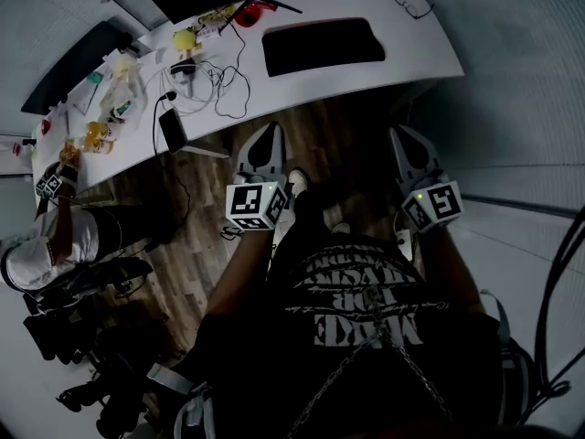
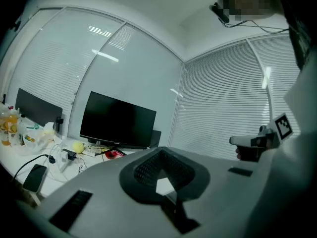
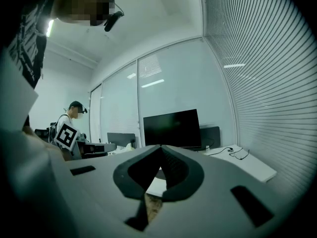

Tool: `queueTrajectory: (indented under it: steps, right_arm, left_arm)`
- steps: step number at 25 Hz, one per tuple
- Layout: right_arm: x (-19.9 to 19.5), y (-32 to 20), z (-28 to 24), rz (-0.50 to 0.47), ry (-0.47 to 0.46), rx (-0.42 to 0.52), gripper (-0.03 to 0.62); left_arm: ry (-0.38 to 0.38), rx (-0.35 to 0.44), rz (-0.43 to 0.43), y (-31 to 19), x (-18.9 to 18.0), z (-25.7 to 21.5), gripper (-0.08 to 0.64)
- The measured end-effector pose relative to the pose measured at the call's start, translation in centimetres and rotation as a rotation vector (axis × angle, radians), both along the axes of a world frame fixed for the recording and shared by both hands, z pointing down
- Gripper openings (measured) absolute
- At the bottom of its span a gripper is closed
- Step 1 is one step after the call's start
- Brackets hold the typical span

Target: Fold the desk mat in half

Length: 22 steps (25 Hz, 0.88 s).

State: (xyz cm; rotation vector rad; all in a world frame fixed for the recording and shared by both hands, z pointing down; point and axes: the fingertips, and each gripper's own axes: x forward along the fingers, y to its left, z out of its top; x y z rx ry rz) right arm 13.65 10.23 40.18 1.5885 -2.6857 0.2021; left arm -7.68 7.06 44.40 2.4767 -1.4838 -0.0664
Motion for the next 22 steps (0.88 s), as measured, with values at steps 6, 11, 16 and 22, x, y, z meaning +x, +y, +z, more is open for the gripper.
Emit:
queueTrajectory:
  steps: [6,11,16,22]
  right_arm:
    - [-2.0,-5.5,0.5,0.002,-0.008,-0.012,-0.008]
    - [-3.8,-10.2,0.3,0.006,0.002,-0.004,-0.008]
    - [-4.8,-13.8,-0.5,0.036,0.014,0.008,-0.008]
    - [-5.7,-16.8,-1.7,0.065,0.035,0.032,-0.008]
  left_arm:
    - [-0.007,0.011,0.021,-6.0,-1.5,-0.2,0.006]
    - [-0.007,0.005,0.036,-10.8,-2.9,0.3,0.006]
    - [-0.009,0.021,0.067,-14.8,-3.9,-0.5,0.006]
    - [0.009,0.05,0.092,-18.8,-4.6,-1.8,0.006]
